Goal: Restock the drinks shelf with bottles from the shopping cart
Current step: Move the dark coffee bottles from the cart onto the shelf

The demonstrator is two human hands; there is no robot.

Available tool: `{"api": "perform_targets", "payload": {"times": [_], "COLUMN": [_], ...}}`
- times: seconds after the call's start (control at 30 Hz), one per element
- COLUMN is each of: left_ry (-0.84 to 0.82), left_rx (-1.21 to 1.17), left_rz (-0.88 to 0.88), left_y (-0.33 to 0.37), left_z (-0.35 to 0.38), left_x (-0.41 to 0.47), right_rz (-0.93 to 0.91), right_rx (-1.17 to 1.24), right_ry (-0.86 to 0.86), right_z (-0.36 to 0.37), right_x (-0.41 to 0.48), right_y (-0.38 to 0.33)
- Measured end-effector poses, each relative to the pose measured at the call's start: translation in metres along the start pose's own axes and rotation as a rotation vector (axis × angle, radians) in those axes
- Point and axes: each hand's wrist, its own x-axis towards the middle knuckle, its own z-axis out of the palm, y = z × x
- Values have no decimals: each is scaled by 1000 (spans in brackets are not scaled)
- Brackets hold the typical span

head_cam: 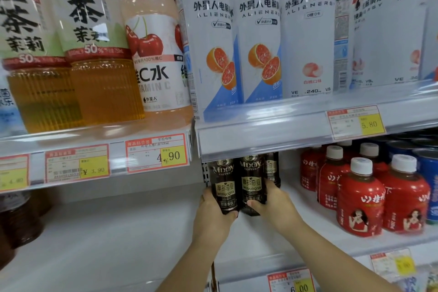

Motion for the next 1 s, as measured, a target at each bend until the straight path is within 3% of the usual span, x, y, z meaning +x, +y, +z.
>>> {"api": "perform_targets", "payload": {"times": [0.13, 0.23, 0.33, 0.43, 0.53, 0.63, 0.77, 1.0], "left_ry": [-23, -143, -192, -85, 15, 41, 111, 53], "left_rx": [23, 19, 23, 128, 97, 53, 101, 101], "left_rz": [33, 69, 137, 245, 378, 386, 232, -431], "left_y": [-2, -1, -2, -9, -35, -82, -165, -365], "left_z": [-4, -13, -28, -59, -100, -144, -201, -279], "left_x": [0, -4, -20, -60, -114, -163, -223, -329], "right_rz": [23, 27, -65, -244, -397, -474, -417, -267], "right_rx": [-19, -11, -6, -27, 42, 51, 19, -124], "right_ry": [-39, -33, 104, 212, 113, -39, -325, -802], "right_z": [-1, -7, -11, -1, 28, 81, 179, 363], "right_x": [-2, -15, -45, -94, -145, -185, -235, -316], "right_y": [-1, -4, -14, -33, -59, -84, -104, -109]}}
